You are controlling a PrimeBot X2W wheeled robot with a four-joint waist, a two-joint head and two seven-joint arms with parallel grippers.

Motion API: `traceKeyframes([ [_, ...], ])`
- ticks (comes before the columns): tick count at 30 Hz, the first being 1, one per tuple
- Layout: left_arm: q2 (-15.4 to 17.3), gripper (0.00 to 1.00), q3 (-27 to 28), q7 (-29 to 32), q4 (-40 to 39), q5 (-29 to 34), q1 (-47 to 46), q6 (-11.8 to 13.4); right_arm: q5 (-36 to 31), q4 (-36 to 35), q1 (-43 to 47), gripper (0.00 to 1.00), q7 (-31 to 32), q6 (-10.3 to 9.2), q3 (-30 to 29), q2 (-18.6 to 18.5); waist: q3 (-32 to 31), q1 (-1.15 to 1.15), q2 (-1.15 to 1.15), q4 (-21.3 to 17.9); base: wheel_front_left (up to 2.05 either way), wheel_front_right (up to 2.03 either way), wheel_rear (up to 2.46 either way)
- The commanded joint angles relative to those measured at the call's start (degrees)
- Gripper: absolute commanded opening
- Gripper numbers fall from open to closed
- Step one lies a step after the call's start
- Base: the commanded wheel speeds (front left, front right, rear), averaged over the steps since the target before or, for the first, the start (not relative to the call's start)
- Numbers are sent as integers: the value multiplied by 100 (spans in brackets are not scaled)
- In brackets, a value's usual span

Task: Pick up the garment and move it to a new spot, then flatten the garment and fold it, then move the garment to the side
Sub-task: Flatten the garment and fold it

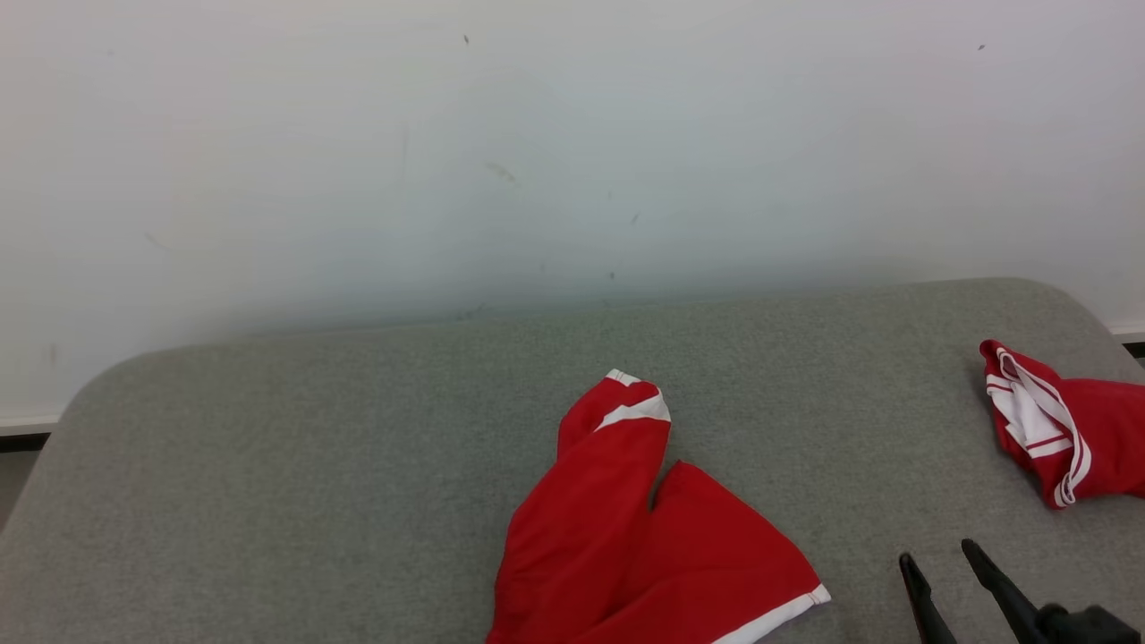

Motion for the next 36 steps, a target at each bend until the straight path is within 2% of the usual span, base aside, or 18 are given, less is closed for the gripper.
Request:
traceKeyframes([
  [1, 196, 100, -76, 185, -95, -132, 72, -11, 122, -6, -141, 100, 110, -12, 76, -117, 10, 0, 0, 14, 0, 0, 0],
  [3, 495, 100, -234, 615, -300, -349, 91, -11, 362, -39, -268, 100, 412, -12, 335, -310, 27, 0, 0, 60, 0, 0, 0],
  [7, 884, 100, -550, 1367, -662, -976, 61, -11, 617, 71, -552, 100, 1129, -12, 842, -670, 84, 0, 0, 154, 0, 0, 0],
  [10, 1039, 100, -837, 1796, -712, -1225, -86, -12, 712, 269, -741, 100, 1652, -12, 1223, -753, 145, 0, 0, 219, 0, 0, 0],
  [13, 1092, 100, -1091, 1982, -631, -1297, -279, -11, 726, 544, -938, 100, 1962, -13, 1441, -766, 230, 0, 0, 283, 0, 0, 0],
  [19, 1034, 100, -1501, 2003, -286, -1494, -604, -11, 952, 1056, -1275, 100, 2118, -13, 1750, -603, 393, 0, 0, 319, 0, 0, 0],
  [36, 1282, 100, -2361, 1587, 337, -2093, -1313, -11, 1333, 2054, -2027, 100, 2001, -13, 2497, -481, 651, 0, 0, 335, 0, 0, 0],
])
